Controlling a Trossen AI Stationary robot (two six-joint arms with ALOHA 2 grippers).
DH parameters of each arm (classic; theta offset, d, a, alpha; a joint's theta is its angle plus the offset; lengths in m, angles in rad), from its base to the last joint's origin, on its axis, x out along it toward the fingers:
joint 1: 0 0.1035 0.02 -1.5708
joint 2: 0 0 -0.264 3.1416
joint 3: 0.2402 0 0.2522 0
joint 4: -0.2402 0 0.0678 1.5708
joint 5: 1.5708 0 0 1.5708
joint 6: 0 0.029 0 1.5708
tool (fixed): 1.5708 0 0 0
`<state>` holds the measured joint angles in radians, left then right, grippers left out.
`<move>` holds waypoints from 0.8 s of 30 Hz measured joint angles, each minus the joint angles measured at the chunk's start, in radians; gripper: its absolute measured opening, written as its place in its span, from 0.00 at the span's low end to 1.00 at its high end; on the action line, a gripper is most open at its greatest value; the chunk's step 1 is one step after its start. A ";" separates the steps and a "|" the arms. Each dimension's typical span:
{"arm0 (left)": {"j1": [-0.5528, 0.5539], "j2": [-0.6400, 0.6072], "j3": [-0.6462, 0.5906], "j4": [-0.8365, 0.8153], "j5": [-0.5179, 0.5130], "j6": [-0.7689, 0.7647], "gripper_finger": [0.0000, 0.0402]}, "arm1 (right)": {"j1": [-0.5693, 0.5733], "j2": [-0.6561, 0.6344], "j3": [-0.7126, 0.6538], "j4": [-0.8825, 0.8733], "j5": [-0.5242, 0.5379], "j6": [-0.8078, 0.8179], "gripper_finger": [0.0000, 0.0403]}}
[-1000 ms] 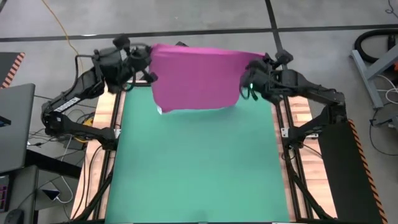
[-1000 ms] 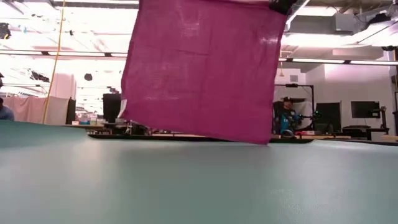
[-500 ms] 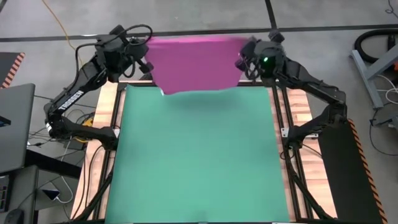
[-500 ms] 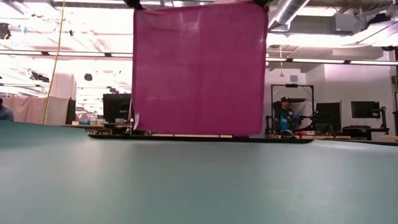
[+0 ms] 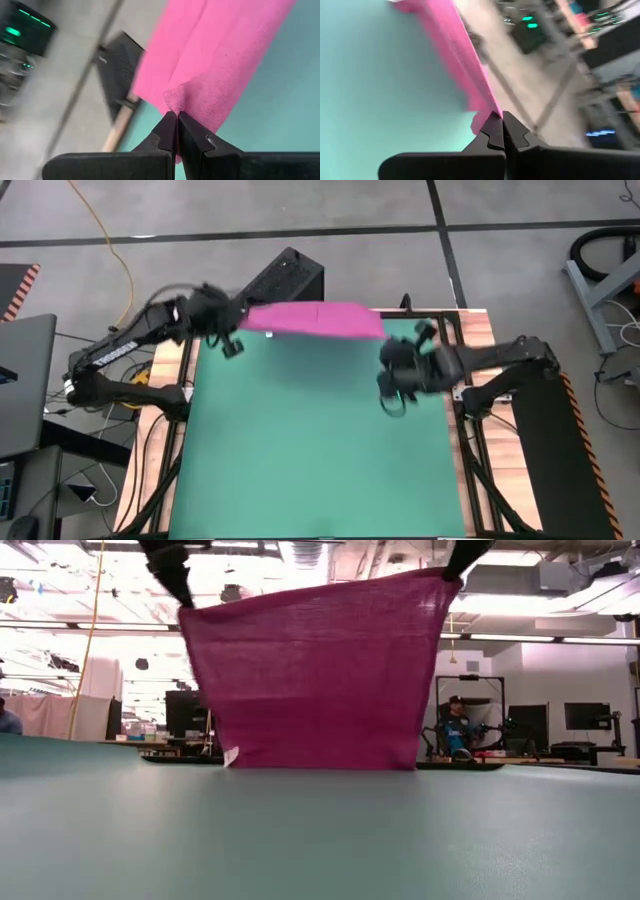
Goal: Roll towel into tight, uniform cylinder
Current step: Fold the pink towel
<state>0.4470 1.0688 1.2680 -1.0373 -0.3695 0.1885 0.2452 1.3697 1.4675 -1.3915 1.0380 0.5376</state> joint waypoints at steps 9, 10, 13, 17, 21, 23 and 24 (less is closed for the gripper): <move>-0.400 -0.272 -0.320 0.024 0.071 -0.503 0.00 | 0.401 0.000 -0.109 -0.004 -0.115 0.462 0.00; -0.452 -0.296 -0.341 0.037 0.090 -0.549 0.00 | 0.439 0.006 -0.113 -0.004 -0.129 0.504 0.00; -0.606 -0.347 -0.403 0.105 0.122 -0.679 0.00 | 0.541 0.031 -0.113 -0.003 -0.170 0.613 0.00; -0.776 -0.360 -0.459 0.174 0.074 -0.818 0.00 | 0.621 0.075 -0.113 -0.005 -0.203 0.753 0.00; -0.869 -0.321 -0.451 0.174 -0.070 -0.878 0.00 | 0.625 0.120 -0.113 -0.081 -0.168 0.849 0.00; -0.884 -0.305 -0.439 0.174 -0.144 -0.839 0.00 | 0.596 0.136 -0.113 -0.146 -0.153 0.875 0.00; -0.885 -0.298 -0.436 0.174 -0.170 -0.823 0.00 | 0.576 0.142 -0.113 -0.169 -0.153 0.878 0.00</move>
<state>-0.4378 0.7706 0.8325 -0.8631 -0.5394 -0.6345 0.8209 1.5114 1.3540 -1.5607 0.8852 1.4157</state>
